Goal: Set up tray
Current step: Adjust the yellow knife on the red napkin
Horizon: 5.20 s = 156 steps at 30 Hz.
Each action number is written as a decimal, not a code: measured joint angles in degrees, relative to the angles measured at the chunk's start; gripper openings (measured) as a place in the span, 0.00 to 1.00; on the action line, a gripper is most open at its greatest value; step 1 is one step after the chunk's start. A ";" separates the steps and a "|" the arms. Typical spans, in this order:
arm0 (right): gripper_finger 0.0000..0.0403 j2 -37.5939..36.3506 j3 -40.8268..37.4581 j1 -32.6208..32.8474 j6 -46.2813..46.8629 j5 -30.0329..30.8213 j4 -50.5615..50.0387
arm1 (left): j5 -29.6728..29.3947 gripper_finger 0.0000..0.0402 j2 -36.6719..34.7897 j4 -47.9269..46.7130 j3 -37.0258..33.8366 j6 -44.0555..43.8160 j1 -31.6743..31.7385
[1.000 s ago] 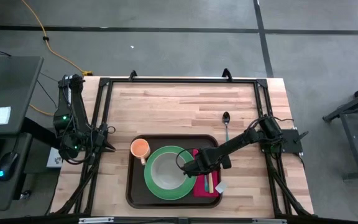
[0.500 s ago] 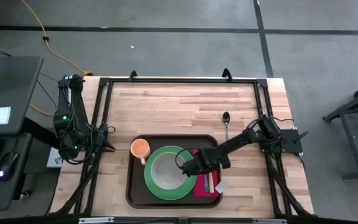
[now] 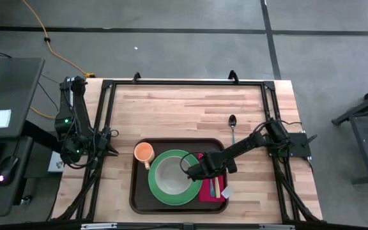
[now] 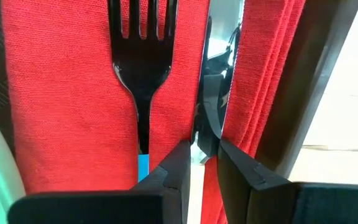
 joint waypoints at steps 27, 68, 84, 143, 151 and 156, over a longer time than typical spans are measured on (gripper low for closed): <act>0.12 -1.64 -0.17 0.04 0.24 1.38 -0.24 | -0.04 0.20 0.00 0.09 0.00 0.00 0.01; 0.13 -4.13 -0.04 -0.46 1.36 1.80 -2.63 | -0.03 0.20 0.02 0.07 0.00 0.00 0.01; 0.12 -4.13 -0.04 -0.74 0.85 2.55 -3.32 | -0.03 0.20 0.01 0.07 0.00 0.00 0.00; 0.11 -8.46 -0.11 -2.21 0.15 5.18 -1.45 | 0.11 0.20 0.11 0.10 0.00 0.00 -0.01; 0.12 -8.30 -0.11 -2.21 0.12 5.49 0.23 | 0.14 0.20 0.11 0.22 0.00 0.00 0.01; 0.11 -8.30 -0.11 -1.92 -0.07 5.27 1.15 | 0.14 0.20 0.11 0.26 0.00 0.00 0.00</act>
